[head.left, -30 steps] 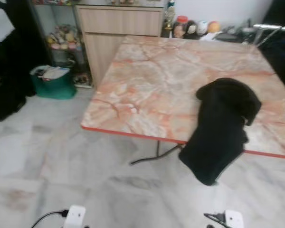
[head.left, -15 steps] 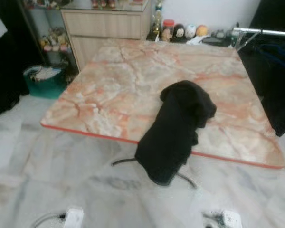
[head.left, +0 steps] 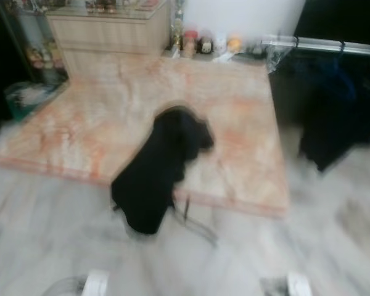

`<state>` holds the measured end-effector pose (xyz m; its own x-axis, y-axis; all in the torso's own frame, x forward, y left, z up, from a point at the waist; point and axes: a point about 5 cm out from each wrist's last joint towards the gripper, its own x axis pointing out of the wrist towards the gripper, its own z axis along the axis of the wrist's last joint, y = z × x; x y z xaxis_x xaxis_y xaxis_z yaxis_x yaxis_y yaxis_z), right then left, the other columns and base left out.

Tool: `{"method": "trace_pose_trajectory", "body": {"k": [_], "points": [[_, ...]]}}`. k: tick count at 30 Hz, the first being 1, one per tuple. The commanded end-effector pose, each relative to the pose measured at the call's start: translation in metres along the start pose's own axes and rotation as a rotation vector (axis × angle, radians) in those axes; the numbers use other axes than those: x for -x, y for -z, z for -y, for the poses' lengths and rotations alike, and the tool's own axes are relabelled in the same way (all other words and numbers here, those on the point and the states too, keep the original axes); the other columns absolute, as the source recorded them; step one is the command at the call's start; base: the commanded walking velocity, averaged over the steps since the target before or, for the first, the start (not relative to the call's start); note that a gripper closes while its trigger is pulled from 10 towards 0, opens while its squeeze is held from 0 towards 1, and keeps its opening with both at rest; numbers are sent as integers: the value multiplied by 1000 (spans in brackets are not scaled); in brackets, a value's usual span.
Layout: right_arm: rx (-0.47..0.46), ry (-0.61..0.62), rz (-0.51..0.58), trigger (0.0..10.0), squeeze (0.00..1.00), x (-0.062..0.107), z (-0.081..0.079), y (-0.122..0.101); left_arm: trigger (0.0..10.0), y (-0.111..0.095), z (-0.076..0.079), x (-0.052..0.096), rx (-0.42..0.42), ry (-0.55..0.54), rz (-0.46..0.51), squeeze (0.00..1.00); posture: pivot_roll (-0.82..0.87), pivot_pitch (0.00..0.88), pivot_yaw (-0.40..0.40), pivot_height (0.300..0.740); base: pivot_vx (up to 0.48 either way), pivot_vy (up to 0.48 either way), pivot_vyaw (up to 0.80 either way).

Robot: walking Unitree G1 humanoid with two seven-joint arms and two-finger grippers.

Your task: Hang hanger

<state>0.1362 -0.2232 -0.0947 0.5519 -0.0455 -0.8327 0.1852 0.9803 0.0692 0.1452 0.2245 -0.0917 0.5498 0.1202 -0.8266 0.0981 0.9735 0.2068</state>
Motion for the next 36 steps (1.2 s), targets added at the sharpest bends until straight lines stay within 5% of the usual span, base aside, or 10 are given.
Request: {"method": "trace_pose_trajectory", "body": {"k": [1, 27, 36], "points": [[10, 14, 4, 10000, 0, 1, 5, 0, 10000, 0, 3, 0, -10, 12, -1, 0, -75, 0, -2, 740, 0, -480, 0], [9, 9, -24, 10000, 0, 3, 5, 10, 10000, 15, 0, 4, 23, 8, -44, 0, -84, 0, -6, 740, 0, -480, 0], [5, 10, 3, 10000, 0, 2, 6, 1, 10000, 6, -5, 1, 82, -26, -28, 0, -88, 0, -10, 740, 0, -480, 0]]}}
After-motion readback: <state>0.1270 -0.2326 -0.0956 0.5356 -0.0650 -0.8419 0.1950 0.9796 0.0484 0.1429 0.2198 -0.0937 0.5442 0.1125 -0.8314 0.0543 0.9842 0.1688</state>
